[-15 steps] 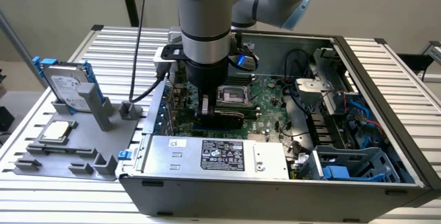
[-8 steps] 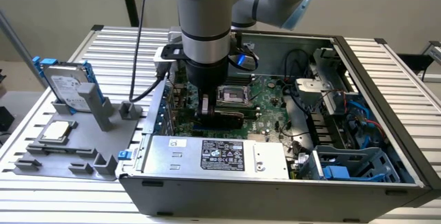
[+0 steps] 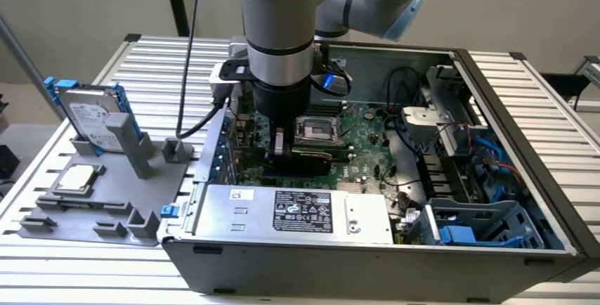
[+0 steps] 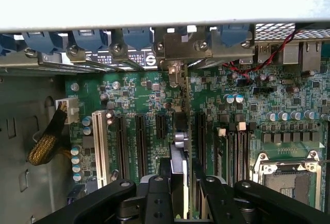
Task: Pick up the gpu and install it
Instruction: 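Insert the gpu into the slot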
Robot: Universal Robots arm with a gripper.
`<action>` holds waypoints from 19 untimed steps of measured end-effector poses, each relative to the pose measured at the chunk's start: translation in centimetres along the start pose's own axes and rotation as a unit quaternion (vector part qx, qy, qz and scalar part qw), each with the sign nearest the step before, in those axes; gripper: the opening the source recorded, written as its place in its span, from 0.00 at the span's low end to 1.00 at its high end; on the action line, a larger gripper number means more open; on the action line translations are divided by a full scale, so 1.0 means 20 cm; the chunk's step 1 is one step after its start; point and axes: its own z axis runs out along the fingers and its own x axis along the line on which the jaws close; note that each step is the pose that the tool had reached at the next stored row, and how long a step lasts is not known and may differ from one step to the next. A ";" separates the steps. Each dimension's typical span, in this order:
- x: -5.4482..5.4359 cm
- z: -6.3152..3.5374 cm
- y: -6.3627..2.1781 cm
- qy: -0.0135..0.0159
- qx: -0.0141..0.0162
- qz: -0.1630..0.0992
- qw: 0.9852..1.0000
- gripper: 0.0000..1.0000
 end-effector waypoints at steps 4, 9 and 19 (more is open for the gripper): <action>0.00 0.005 0.000 0.000 0.000 0.000 1.000 0.27; 0.00 0.011 0.000 0.000 0.000 0.000 1.000 0.27; 0.00 0.010 0.001 0.000 0.000 0.000 1.000 0.33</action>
